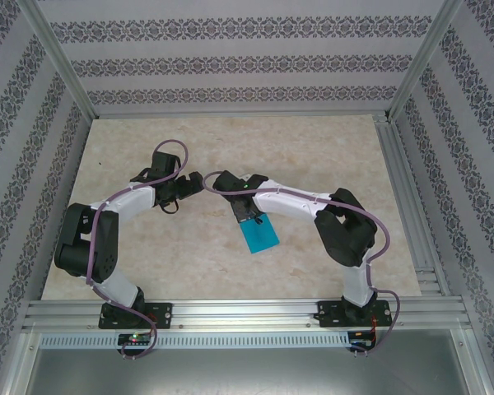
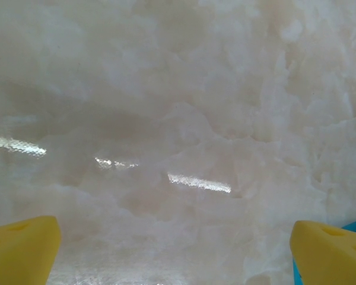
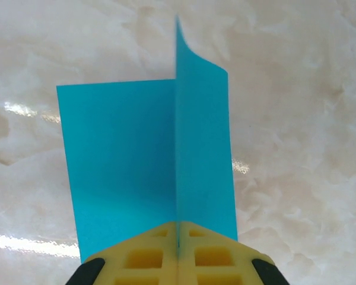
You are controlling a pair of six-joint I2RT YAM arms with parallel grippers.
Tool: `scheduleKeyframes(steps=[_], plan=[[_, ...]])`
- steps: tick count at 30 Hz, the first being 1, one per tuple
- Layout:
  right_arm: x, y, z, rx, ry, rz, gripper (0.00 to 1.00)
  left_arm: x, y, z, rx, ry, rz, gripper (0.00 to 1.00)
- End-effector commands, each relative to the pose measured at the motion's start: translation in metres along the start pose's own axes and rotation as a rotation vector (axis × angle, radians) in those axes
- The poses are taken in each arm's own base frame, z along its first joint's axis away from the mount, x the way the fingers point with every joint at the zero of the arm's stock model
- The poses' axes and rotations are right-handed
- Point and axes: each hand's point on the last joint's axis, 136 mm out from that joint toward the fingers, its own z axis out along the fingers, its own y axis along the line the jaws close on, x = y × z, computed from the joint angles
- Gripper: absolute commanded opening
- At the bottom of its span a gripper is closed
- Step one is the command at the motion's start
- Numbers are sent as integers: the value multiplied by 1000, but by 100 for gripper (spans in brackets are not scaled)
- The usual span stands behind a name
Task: Fold a paper plane with a square sheet of paper (pick it up from the middle)
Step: Move the square sheet of paper to the center of the table.
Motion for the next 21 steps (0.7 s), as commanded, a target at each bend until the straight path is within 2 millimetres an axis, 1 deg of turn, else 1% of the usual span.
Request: scheduleKeyframes(steps=[1,4,7,12,15,19,21], plan=[[-30,0,-14,-46,-84,86,3,-2,-5,-1,47,-9,0,100],[-45,-9,-12,-63,-101,172,2,1,-14,-1,83,6,17,100],[-54,-20,-9,-82,-108,253,2,6,-24,0,117,26,45,99],[-59,-30,-7,-146,-116,358,2,16,-44,3,166,62,101,97],[-60,-32,-10,-203,-117,413,3,22,-54,7,183,79,123,96],[-65,-28,-22,-310,-130,488,4,26,-66,13,204,92,141,94],[-68,-22,-28,-369,-133,520,4,29,-70,16,216,102,144,92]])
